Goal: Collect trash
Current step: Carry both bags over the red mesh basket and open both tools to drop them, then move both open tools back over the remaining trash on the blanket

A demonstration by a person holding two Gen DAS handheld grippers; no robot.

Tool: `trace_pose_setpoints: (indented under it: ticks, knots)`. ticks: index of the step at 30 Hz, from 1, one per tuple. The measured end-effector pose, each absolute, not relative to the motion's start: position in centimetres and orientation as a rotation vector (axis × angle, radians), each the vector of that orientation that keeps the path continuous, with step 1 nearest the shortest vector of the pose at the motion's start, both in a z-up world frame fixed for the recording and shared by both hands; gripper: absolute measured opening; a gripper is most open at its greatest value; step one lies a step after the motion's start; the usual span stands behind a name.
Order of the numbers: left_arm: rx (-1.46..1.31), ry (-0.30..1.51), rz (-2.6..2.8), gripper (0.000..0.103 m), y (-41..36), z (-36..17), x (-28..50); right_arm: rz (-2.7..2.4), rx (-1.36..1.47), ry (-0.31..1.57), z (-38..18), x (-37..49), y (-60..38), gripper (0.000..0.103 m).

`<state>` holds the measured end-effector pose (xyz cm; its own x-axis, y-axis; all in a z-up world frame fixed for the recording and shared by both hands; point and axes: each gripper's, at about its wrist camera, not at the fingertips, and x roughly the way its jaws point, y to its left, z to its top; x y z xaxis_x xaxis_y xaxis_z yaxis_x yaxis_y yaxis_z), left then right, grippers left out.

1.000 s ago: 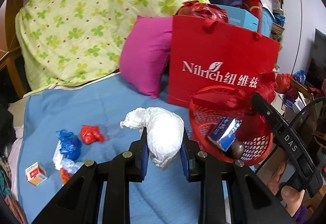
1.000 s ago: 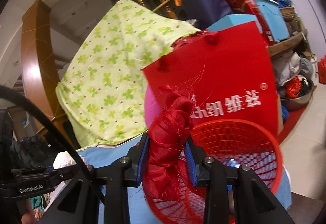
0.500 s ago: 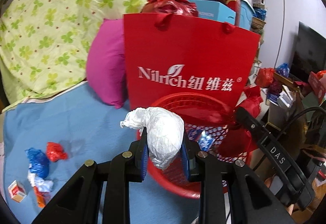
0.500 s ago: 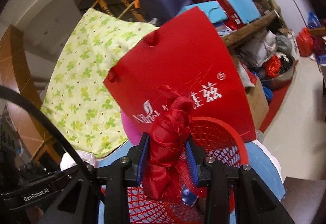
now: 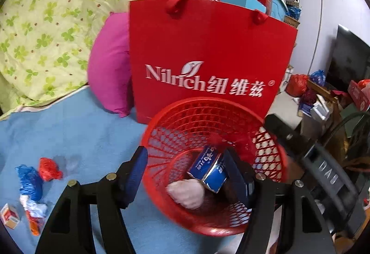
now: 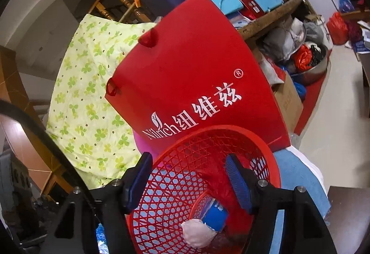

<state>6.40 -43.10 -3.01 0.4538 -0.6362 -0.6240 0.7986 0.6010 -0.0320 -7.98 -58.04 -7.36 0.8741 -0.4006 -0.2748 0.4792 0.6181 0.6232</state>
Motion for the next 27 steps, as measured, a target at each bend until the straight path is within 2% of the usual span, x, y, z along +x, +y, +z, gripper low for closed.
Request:
trace_pose_setpoints:
  ticks: [17, 27]
  knots:
    - [0.331, 0.597, -0.553, 0.069, -30.8, -3.4, 8.9, -0.372, 0.534, 0.048, -3.6, -4.5, -49.3, 0.07]
    - [0.297, 0.595, -0.39, 0.069, -22.5, -3.8, 10.0, -0.257, 0.463, 0.101, -3.4, -0.1, -42.5, 0.07]
